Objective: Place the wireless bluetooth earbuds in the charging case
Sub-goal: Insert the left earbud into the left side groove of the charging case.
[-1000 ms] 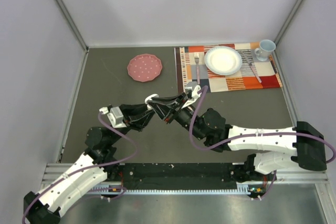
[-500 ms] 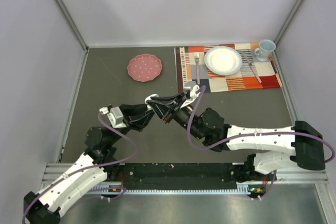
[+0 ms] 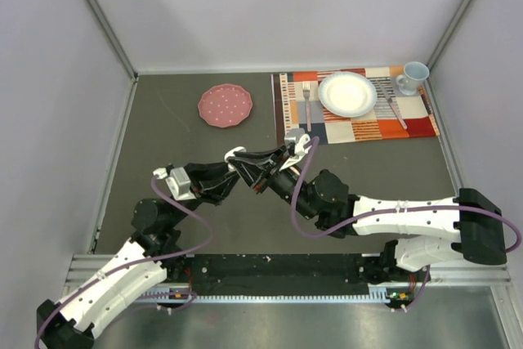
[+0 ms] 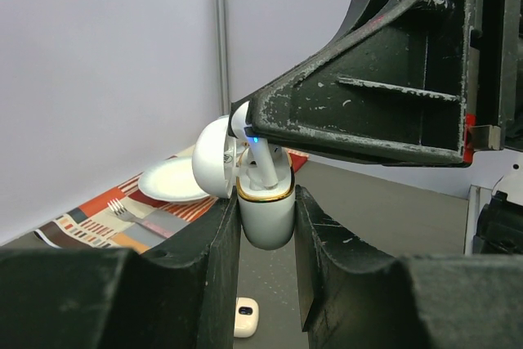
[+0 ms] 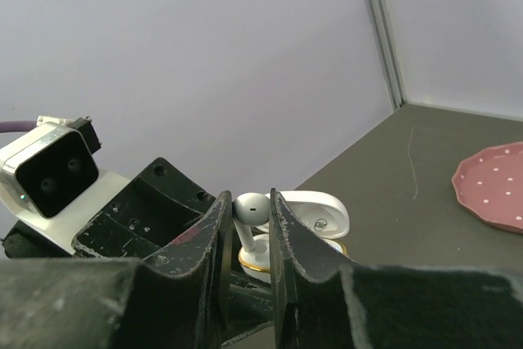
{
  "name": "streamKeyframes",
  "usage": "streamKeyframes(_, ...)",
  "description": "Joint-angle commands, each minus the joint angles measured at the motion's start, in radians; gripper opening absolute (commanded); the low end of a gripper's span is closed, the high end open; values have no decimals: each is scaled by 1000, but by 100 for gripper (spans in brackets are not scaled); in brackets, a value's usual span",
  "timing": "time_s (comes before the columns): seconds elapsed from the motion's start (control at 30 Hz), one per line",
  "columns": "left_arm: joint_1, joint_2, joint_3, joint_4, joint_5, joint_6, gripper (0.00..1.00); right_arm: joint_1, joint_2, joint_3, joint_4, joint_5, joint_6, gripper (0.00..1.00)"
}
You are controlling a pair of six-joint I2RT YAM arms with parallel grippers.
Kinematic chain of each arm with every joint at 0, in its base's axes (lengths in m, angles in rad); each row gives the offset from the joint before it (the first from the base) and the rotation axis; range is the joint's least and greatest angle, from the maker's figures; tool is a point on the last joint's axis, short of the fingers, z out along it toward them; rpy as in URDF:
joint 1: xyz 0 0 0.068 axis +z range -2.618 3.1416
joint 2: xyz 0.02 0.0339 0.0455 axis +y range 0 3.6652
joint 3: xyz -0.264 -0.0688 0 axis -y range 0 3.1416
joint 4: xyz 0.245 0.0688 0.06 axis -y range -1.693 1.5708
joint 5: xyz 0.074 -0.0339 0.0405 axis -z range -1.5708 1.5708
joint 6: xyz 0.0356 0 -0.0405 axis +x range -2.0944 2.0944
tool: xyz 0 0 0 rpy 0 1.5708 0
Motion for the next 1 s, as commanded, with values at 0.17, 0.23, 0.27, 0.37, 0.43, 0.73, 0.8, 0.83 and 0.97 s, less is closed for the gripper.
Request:
streamKeyframes(0.17, -3, -16, 47, 82, 5, 4, 0, 11, 25, 29, -14, 48, -34, 0)
streamKeyframes(0.23, -3, -16, 47, 80, 5, 2, 0, 13, 28, 34, -17, 34, -34, 0)
streamKeyframes(0.27, -3, -18, 45, 80, 5, 0, 0, 13, 30, 34, -18, 29, -31, 0)
streamKeyframes(0.37, -3, -27, 42, 82, -9, 0, 0, 14, 33, 28, -26, 8, -26, 0)
streamKeyframes(0.43, -3, -33, 41, 82, -26, 2, 0, 16, 33, 11, -17, 13, -21, 0)
streamKeyframes(0.73, -3, -52, 45, 80, -66, 11, 0, 33, 20, -24, -17, 26, -49, 0)
streamKeyframes(0.8, -3, -52, 45, 79, -64, 11, 0, 33, 14, -25, -26, 13, -63, 0)
streamKeyframes(0.83, -2, -53, 44, 77, -64, 10, 0, 34, 11, -28, -26, 10, -63, 0)
streamKeyframes(0.97, -3, -58, 41, 73, -66, 8, 0, 33, 4, -34, -24, 9, -70, 2)
